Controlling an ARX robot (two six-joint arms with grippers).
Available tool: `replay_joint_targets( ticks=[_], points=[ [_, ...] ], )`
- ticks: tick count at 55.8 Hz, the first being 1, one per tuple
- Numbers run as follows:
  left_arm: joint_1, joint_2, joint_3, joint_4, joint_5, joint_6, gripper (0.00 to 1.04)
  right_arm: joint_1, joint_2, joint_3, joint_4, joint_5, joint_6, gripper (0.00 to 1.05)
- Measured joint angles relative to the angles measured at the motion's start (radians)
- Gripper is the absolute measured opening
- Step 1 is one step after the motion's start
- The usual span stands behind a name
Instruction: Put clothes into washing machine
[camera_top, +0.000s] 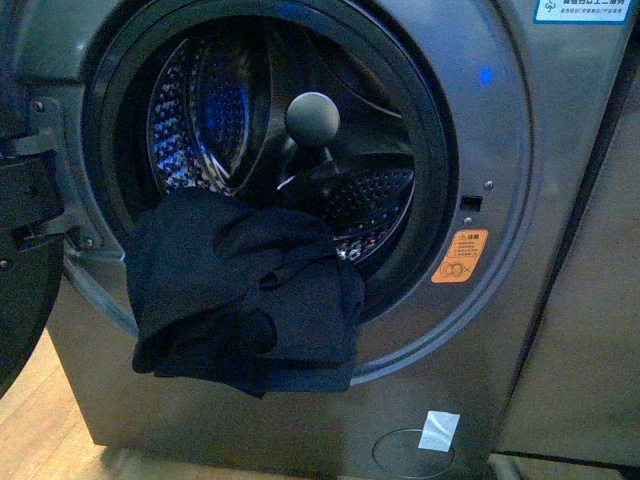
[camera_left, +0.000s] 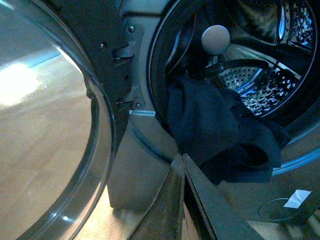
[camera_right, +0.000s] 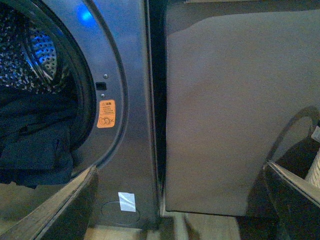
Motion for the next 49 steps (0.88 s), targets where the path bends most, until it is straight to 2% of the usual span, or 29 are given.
replay_joint_targets(
  ticks=[18,24,38,44,49],
  points=[
    [0.000,-0.108,0.000,-0.109,0.000,0.000,0.04,0.000,0.000,0.000,0.000,0.000,0.000,0.97],
    [0.000,-0.257,0.000,-0.277,0.000,0.000,0.04,0.000,0.000,0.000,0.000,0.000,0.000,0.97],
    [0.000,-0.279,0.000,-0.286,0.000,0.000,0.04,0.000,0.000,0.000,0.000,0.000,0.000,0.97],
    [0.000,-0.279,0.000,-0.286,0.000,-0.001,0.21,0.000,0.000,0.000,0.000,0.000,0.000,0.97],
    [0.000,-0.279,0.000,-0.286,0.000,-0.001,0.43,0.000,0.000,0.000,0.000,0.000,0.000,0.97]
  ],
)
